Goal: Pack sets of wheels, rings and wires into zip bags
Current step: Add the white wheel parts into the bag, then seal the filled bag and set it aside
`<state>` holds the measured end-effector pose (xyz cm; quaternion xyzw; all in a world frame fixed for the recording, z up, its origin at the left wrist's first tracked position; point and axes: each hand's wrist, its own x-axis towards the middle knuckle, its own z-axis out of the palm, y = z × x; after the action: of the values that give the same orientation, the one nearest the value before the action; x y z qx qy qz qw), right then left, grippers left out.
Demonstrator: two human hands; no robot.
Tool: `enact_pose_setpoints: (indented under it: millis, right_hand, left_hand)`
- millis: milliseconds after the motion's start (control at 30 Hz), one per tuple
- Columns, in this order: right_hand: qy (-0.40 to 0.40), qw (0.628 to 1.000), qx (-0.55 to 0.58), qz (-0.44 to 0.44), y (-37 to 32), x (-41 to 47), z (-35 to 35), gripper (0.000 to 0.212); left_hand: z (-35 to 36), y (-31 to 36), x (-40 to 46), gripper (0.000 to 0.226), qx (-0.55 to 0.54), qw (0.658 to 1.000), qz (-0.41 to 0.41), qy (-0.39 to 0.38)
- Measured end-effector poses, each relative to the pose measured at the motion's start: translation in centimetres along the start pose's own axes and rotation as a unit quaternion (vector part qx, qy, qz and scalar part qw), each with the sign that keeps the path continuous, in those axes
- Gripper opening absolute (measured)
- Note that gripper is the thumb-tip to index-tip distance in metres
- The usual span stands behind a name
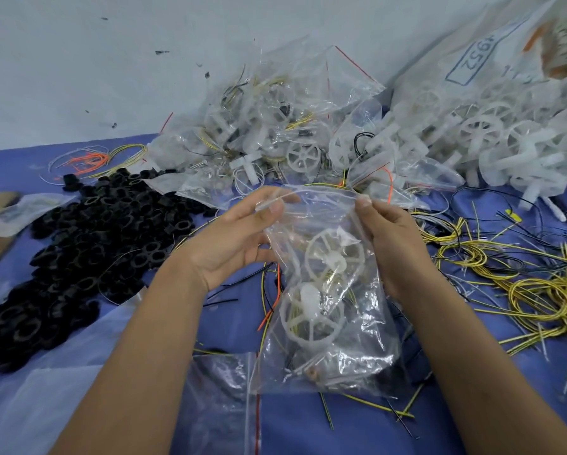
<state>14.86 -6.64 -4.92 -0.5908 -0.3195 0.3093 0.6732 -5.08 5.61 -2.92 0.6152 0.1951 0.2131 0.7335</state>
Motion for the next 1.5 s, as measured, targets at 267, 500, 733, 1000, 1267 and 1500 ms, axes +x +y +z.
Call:
enact_pose_setpoints:
  millis: [267,500,733,1000,1267,1500]
  right_hand:
    - [0.054,0.998,0.036,-0.026,0.1,0.3,-0.2,0.022]
    - [0.045,0.998,0.030,-0.028,0.5,0.6,-0.5,0.024]
    - [0.046,0.995,-0.010,-0.093,0.5,0.3,-0.2,0.021]
    - [-0.012,0.983,-0.053,-0.175,0.3,-0.2,0.5,0.013]
    - [-0.022,0.986,0.001,-0.163,-0.2,-0.8,0.9,0.003]
    - [-0.061,0.985,0.034,-0.159,-0.5,-1.1,1.3,0.007]
  left_hand:
    - [-1.1,0.0,0.0,0.026,0.144,0.984,0.034,0.098]
    - [-2.1,0.1,0.5,0.012,0.321,0.926,0.123,0.154]
    - [-0.6,-0.2,1.1,0.038,0.426,0.866,0.158,0.207]
    - [4.4,0.8,1.6,0.046,0.553,0.797,0.209,0.120]
    - [5.2,1.6,1.4,0.040,0.511,0.821,0.214,0.139]
    - [5.0,1.7,1.6,0.015,0.436,0.863,0.222,0.123]
